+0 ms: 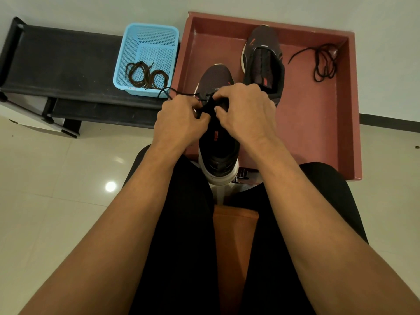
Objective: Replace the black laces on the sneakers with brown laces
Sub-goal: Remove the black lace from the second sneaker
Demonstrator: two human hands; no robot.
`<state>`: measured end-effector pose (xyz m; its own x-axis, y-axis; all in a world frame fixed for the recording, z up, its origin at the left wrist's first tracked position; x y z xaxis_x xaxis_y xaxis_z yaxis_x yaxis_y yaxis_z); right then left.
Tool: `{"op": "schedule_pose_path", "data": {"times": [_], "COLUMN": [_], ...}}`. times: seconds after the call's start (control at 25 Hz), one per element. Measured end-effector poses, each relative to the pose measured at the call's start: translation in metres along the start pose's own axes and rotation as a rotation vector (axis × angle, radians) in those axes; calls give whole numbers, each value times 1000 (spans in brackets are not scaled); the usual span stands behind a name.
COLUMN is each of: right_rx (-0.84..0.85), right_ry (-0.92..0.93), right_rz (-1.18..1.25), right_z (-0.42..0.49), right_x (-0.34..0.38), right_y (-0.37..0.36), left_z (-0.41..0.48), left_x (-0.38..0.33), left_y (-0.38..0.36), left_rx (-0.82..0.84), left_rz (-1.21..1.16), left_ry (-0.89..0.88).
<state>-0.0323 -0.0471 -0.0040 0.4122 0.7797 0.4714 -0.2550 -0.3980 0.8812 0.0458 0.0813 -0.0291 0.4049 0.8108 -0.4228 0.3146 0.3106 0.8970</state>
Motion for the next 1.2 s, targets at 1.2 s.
{"op": "schedule_pose_path", "data": {"times": [1.2], "right_rx": [-298], "right_ry": [-292], "right_rz": [123], "right_z": [7], "right_x": [-61], "right_y": [58], "left_z": [1], "left_x": [3], "left_y": [0], "left_rx": [6], "left_rz": [12], "left_ry": [13]}}
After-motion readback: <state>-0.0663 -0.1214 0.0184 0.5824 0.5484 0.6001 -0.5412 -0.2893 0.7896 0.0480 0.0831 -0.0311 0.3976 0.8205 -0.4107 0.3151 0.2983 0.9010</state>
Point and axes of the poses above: each hand's wrist, its own z-axis towards the middle knuckle, its own y-axis out of the back of the hand, x = y × z, the point moved 6 cm from there along z, towards the middle knuckle, and after that the axes turned 10 degrees about z, right-handed, at the moved point
